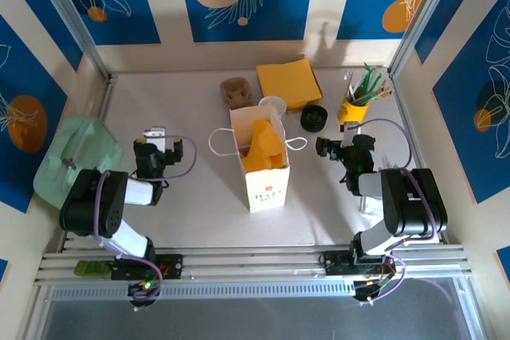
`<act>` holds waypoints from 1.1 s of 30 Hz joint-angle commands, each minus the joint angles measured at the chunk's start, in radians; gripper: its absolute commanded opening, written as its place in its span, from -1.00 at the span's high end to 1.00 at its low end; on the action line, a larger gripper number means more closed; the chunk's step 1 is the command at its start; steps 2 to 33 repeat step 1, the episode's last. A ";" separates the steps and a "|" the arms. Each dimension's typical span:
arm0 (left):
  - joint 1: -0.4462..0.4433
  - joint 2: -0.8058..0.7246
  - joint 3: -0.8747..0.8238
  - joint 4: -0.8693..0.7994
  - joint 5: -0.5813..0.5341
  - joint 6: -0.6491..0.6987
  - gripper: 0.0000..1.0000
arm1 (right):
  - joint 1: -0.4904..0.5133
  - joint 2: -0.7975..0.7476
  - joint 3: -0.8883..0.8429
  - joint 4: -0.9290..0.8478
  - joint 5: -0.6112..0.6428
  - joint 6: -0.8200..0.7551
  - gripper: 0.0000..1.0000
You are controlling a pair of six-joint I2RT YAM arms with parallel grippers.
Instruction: Pack the takeout coffee
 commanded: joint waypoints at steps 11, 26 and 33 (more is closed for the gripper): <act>-0.001 -0.003 0.008 0.009 -0.005 -0.012 -0.99 | 0.008 -0.006 0.015 0.040 -0.002 -0.005 -0.98; -0.001 -0.003 0.008 0.009 -0.005 -0.012 -0.99 | 0.008 -0.006 0.015 0.040 -0.002 -0.005 -0.98; -0.001 -0.003 0.008 0.009 -0.005 -0.012 -0.99 | 0.008 -0.006 0.015 0.040 -0.002 -0.005 -0.98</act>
